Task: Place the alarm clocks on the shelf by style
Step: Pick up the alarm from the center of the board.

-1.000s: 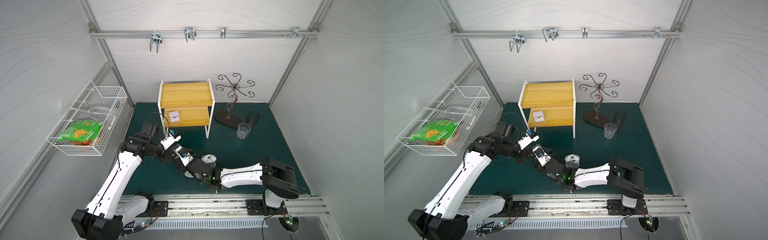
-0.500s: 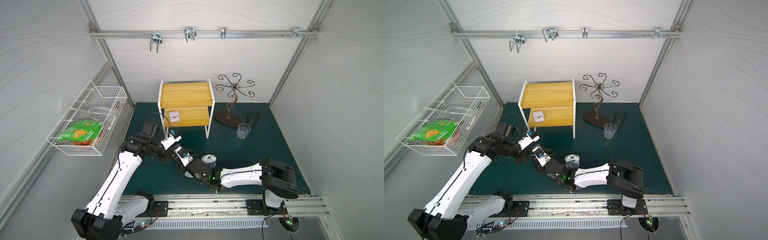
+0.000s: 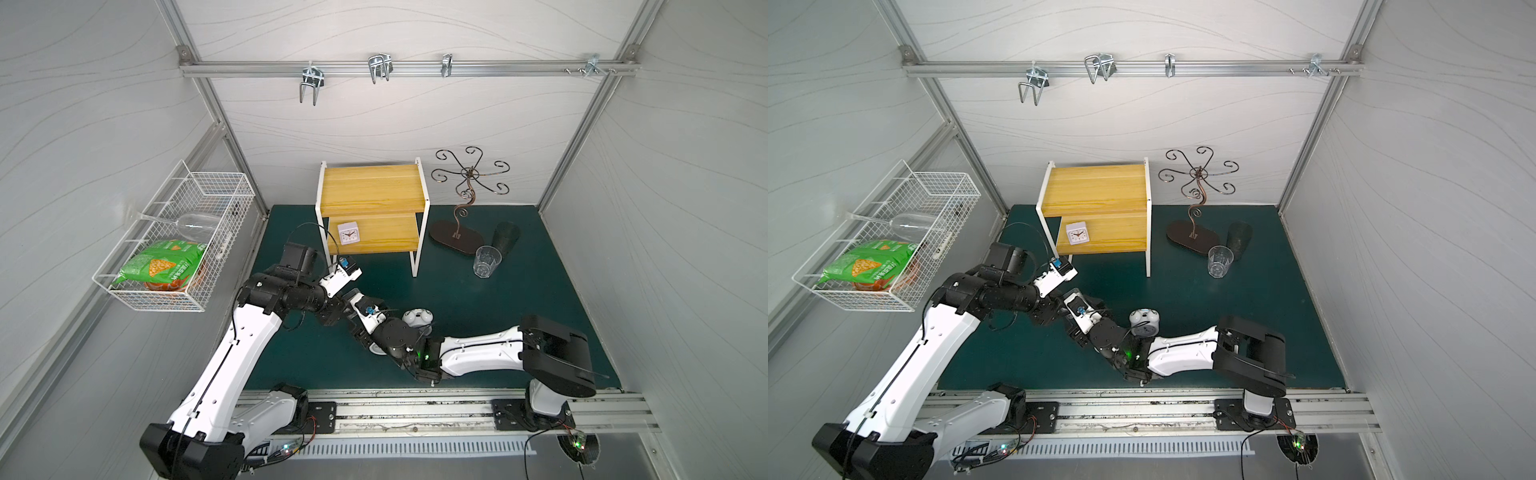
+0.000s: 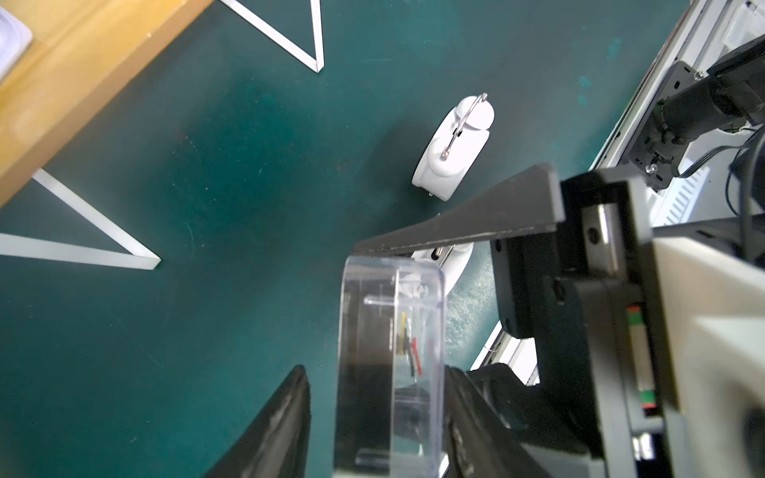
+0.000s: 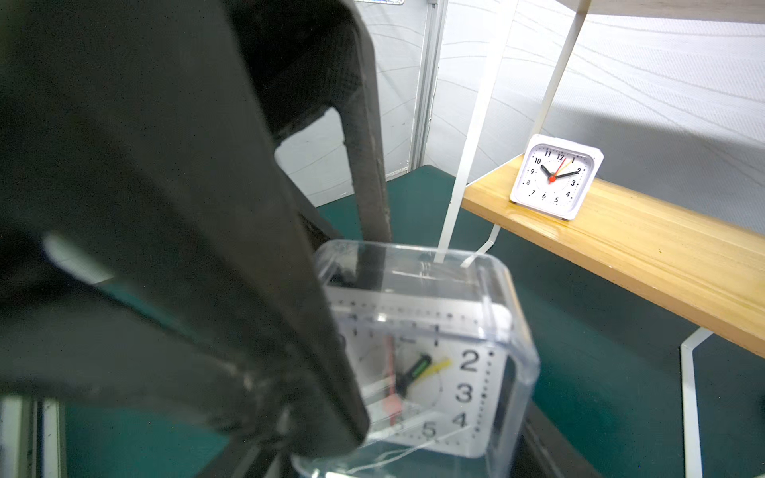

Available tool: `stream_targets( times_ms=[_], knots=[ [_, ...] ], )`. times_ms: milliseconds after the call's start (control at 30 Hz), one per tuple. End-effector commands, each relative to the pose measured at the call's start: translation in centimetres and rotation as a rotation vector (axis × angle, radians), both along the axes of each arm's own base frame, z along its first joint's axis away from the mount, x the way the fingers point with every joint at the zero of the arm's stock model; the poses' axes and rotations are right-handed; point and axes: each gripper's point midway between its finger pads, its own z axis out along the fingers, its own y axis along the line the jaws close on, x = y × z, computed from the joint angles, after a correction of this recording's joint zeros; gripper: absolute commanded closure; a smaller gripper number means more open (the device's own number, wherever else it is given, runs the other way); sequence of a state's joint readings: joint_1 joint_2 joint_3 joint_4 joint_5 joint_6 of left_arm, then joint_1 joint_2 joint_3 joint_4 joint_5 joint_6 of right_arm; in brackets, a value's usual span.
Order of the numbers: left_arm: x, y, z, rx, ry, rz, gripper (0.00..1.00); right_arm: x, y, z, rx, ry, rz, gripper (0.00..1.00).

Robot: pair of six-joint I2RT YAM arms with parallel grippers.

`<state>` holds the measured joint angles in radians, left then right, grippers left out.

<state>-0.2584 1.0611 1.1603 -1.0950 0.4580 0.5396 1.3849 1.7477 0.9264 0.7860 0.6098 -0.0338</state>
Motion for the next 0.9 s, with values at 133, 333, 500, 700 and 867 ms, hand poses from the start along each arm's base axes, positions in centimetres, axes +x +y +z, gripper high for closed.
stream_targets(
  times_ms=[133, 333, 500, 700, 867],
  knots=[
    [-0.09, -0.94, 2.24, -0.060, -0.029, -0.025, 0.46, 0.40, -0.17, 0.30, 0.037, -0.002, -0.015, 0.45],
    [-0.19, -1.16, 2.53, -0.072, -0.024, -0.034, 0.52, 0.42, -0.22, 0.33, 0.038, -0.004, -0.017, 0.45],
    [-0.19, -1.17, 2.33, -0.070, -0.018, -0.037, 0.60, 0.42, -0.19, 0.38, 0.038, -0.006, -0.017, 0.44],
    [-0.33, -1.19, 2.19, -0.069, -0.017, -0.043, 0.71, 0.45, -0.01, 0.43, 0.036, -0.007, -0.016, 0.44],
    [-0.31, -0.92, 1.82, -0.053, -0.022, -0.040, 0.71, 0.48, 0.02, 1.00, 0.046, -0.004, -0.017, 0.29]
  ],
)
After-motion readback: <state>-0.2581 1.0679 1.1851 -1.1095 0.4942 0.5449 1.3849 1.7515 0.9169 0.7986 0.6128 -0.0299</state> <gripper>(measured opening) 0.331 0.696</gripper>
